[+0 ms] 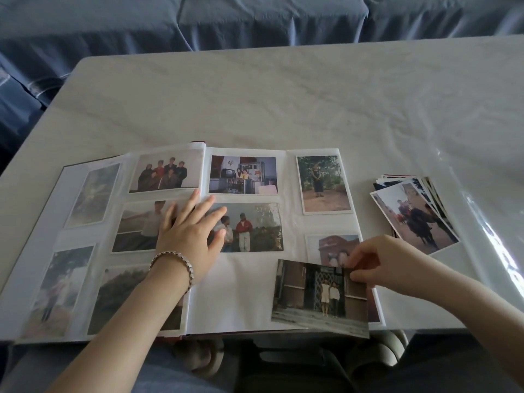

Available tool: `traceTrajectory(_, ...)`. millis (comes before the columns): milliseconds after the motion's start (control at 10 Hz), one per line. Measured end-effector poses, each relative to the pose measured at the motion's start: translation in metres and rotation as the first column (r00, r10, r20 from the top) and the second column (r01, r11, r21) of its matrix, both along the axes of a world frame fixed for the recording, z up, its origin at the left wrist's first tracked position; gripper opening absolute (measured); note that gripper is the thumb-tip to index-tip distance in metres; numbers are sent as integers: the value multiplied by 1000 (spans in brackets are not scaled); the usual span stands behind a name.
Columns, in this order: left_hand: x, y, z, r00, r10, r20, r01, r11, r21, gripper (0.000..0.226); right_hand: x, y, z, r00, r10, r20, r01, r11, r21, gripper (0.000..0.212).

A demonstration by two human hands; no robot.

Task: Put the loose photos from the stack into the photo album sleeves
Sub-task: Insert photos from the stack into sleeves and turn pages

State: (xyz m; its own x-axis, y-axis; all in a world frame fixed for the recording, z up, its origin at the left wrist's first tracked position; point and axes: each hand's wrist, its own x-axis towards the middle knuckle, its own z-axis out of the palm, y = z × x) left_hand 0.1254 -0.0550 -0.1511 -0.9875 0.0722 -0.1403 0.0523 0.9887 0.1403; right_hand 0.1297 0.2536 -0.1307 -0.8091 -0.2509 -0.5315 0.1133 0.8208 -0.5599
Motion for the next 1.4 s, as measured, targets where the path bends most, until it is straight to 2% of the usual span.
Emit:
traceTrajectory(100,0,0,1,1000,-2,-5,2,1000,1,45,2,-1,-2,999,-34,30,36,996,-80,24)
traceTrajectory(200,0,1,1,1000,-4,-4,4,1000,3,45,1,-7,-3,998,-57,20,59,990,-128,22)
traceTrajectory(400,0,2,1,1000,3,-11,-3,1000,15,45,-2,-39,-6,997,-68,-39,59,980,-190,28)
traceTrajectory(600,0,1,1,1000,-5,2,5,1000,-16,46,0,-57,-14,991,-106,-81,91,981,-170,10)
traceTrajectory(700,0,1,1,1000,-3,5,3,1000,-17,46,5,-51,-16,972,-225,-73,208,961,-182,10)
traceTrajectory(800,0,1,1,1000,-7,3,7,1000,-17,46,12,-41,-15,951,-292,102,308,925,-222,16)
traceTrajectory(900,0,0,1,1000,-8,-4,8,1000,-12,45,18,-40,-13,934,-325,148,353,903,-246,15)
traceTrajectory(1000,0,1,1,1000,-9,-1,9,1000,-14,46,25,-49,-15,940,-338,44,339,915,-221,9)
traceTrajectory(1200,0,0,-1,1000,-8,2,8,1000,-27,45,32,-78,-16,939,-331,94,343,882,-322,8)
traceTrajectory(1300,0,0,-2,1000,-12,1,12,1000,-19,45,30,-79,-15,923,-342,176,383,857,-345,10)
traceTrajectory(1400,-1,0,-2,1000,-12,0,12,1000,-20,45,29,-77,-12,868,-404,288,490,789,-371,17)
